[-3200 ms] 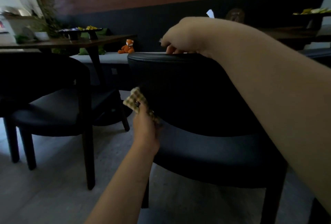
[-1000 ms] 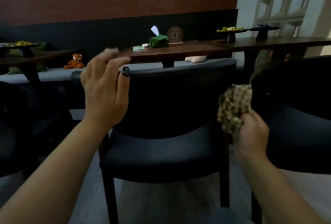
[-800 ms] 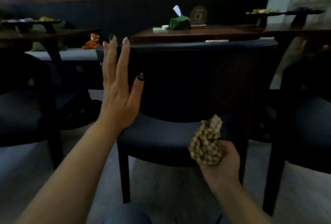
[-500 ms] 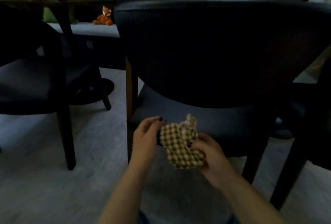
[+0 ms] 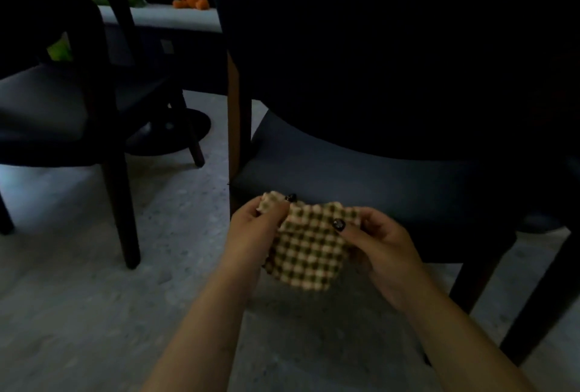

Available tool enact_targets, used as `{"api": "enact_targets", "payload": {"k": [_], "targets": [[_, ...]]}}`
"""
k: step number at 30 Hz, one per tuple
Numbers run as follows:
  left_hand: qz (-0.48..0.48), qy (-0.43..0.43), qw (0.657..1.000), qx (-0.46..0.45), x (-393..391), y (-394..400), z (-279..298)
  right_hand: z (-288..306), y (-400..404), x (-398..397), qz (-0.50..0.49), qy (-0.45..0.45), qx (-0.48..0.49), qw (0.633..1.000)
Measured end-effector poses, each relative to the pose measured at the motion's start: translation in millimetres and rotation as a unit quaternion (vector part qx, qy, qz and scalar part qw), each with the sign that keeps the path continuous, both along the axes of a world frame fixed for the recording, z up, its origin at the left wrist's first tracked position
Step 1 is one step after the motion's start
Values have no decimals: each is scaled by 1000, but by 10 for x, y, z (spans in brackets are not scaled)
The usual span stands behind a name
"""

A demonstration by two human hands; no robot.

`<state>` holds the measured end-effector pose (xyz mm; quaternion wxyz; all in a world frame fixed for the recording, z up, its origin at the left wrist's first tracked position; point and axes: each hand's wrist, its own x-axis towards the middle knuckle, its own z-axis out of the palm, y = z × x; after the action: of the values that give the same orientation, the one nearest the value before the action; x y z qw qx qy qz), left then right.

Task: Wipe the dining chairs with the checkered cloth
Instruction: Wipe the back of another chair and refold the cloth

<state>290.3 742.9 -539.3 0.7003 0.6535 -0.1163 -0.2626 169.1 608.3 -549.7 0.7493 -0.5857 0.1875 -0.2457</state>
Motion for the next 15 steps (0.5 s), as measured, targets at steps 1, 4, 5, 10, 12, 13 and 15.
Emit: {"api": "enact_targets", "payload": {"k": [1, 4, 5, 10, 12, 13, 15], "targets": [[4, 1, 1000, 8, 2, -18, -42, -7, 2, 13, -27, 7, -30, 999], [5, -16, 999, 28, 8, -49, -166, -10, -12, 40, -94, 20, -135, 986], [6, -25, 999, 29, 19, -50, -187, 0, -9, 46, -98, 19, -167, 981], [-112, -33, 992, -40, 45, -15, -191, 81, -23, 113, -116, 14, -261, 958], [-163, -29, 982, -88, 32, -30, -192, 111, -68, 137, -126, 25, -307, 943], [-178, -27, 978, -105, 25, -38, -187, 125, -89, 138, -131, 32, -328, 935], [-203, -63, 972, -105, 0, -67, -168, 159, -131, 104, -122, 32, -343, 931]]}}
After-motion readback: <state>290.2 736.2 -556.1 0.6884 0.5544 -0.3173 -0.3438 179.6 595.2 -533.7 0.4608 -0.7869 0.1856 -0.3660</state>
